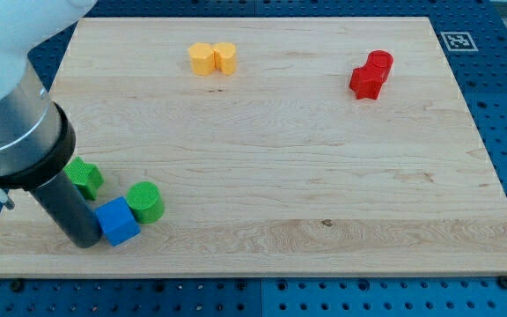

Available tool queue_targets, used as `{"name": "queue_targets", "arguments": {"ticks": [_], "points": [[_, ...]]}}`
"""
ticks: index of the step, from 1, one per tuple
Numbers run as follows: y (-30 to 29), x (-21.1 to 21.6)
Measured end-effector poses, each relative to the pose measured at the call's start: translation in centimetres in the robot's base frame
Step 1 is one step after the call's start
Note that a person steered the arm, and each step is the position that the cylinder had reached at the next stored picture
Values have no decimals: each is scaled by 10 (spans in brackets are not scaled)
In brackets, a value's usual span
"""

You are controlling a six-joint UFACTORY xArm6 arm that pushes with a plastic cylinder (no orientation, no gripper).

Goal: Slide the blue triangle in between the blue cube and the green circle

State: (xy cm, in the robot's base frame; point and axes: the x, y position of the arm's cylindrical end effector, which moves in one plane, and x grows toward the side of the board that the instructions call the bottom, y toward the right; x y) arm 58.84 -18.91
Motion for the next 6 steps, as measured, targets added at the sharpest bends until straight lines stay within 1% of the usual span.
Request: {"name": "queue_targets", "arguments": {"ticks": [1, 2, 3, 4, 5, 6], "points": [[-35, 13], [-85, 5], [-72, -25], [-26, -41], [29, -42], [20, -55]]}}
